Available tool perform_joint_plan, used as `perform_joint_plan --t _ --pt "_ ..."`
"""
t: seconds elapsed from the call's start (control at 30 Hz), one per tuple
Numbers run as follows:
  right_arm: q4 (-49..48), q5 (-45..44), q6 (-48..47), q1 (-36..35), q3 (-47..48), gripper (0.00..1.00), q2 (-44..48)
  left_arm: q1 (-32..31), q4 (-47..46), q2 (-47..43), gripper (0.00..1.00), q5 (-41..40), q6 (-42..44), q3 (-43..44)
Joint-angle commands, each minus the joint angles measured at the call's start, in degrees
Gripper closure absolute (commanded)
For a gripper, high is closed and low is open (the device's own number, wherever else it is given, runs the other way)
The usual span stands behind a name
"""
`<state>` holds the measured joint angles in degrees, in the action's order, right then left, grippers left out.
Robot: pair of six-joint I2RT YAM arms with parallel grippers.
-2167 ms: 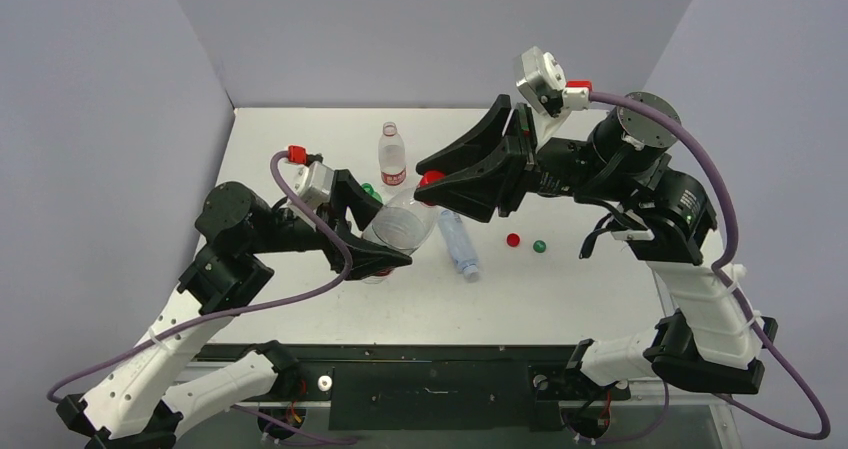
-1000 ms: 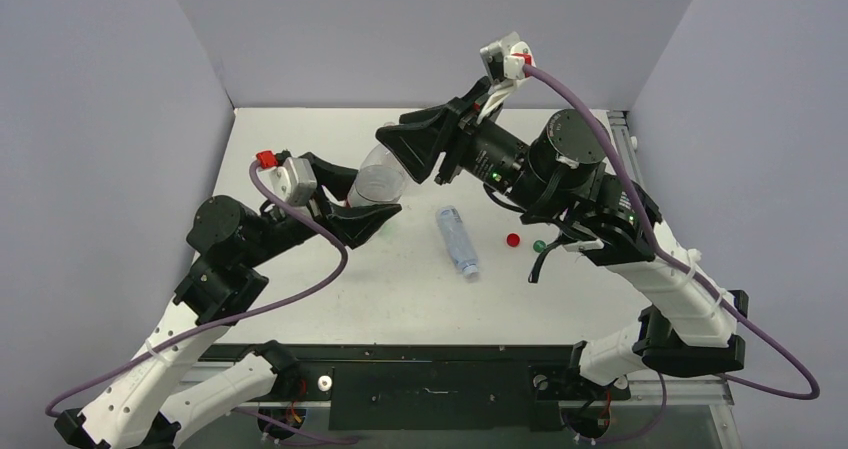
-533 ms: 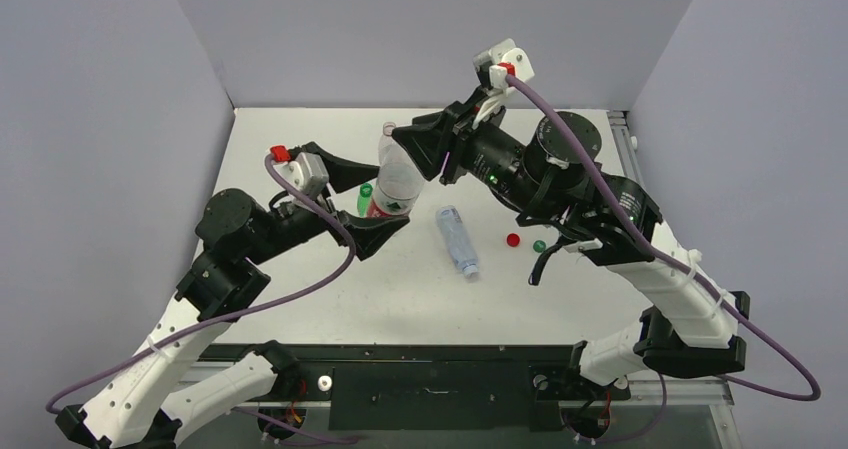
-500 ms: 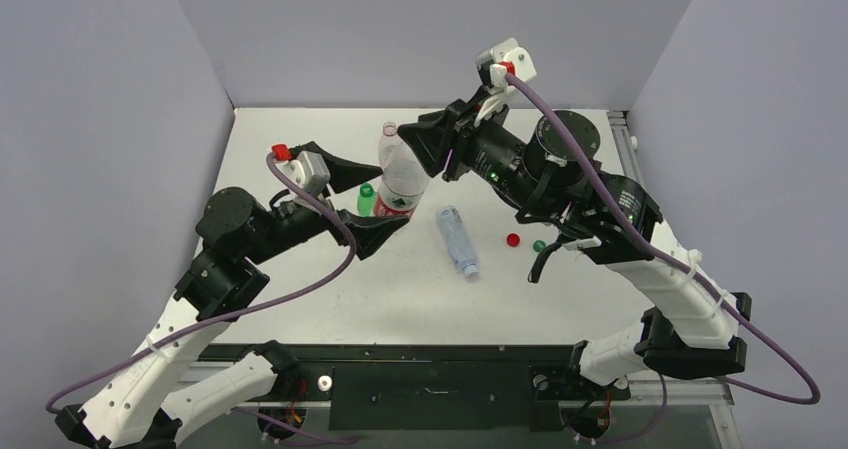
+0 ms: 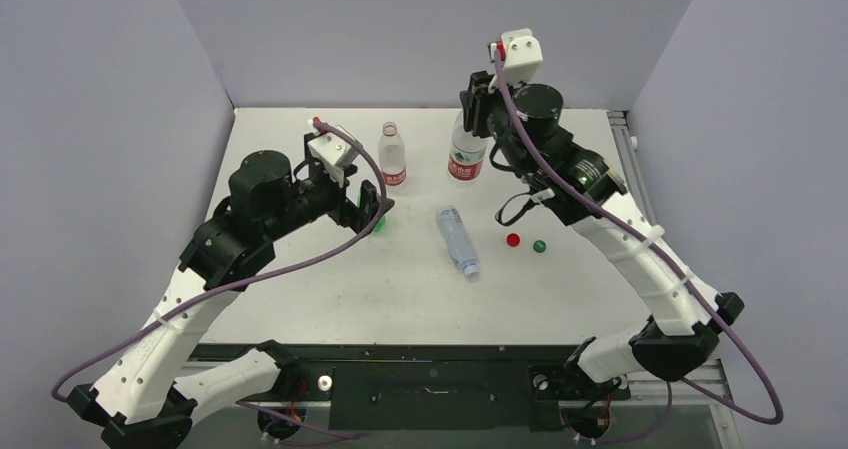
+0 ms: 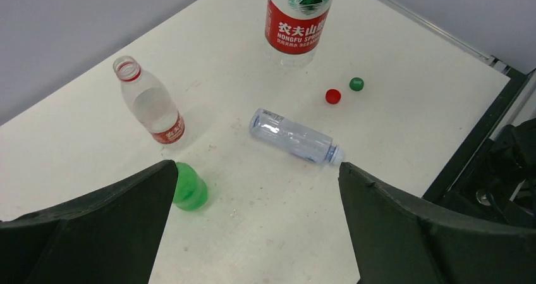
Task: Unscrew the bottle caps
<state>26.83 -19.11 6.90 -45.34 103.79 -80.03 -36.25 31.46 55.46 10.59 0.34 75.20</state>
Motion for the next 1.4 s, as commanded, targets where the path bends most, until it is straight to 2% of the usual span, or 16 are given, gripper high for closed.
perform_joint_plan --t 0.0,0.17,0.27,0.47,0.63,0.93,1.2,1.27,1.37 --pt "-11.4 -0.3 0.1 6.2 -6.2 1.0 -4.3 1.9 6.5 0.3 0.03 -2.8 1.7 5.1" --pt "-17.7 0.9 1.9 10.1 -8.4 1.0 -10.7 2.4 7.0 -1.5 0.03 -3.4 1.9 4.9" --pt "-21.0 0.2 1.8 10.5 -10.4 1.0 -14.7 2.7 8.7 -1.6 0.03 -4.6 1.9 5.8" --pt "-34.8 -2.2 2.3 10.7 -17.6 1.0 -18.7 3.0 9.6 -4.4 0.03 -5.6 2.7 5.4" --pt "-42.2 -4.2 2.6 10.8 -19.2 1.0 -22.8 3.0 10.3 -6.2 0.03 -4.9 4.0 4.5" --pt "-41.7 -6.5 4.3 11.3 -18.8 1.0 -27.8 3.0 13.6 -4.8 0.03 -2.6 3.7 6.8" --pt "-43.6 -7.8 4.1 11.2 -23.5 1.0 -27.2 3.0 13.7 -4.0 0.03 -1.3 3.4 8.0" --pt "-43.5 -8.2 3.8 11.2 -23.9 0.93 -26.8 3.0 13.6 -4.0 0.03 -1.3 3.4 8.0" --pt "-42.9 -8.1 3.7 11.2 -24.1 0.68 -26.1 3.1 13.3 -4.0 0.03 -0.9 3.5 8.2"
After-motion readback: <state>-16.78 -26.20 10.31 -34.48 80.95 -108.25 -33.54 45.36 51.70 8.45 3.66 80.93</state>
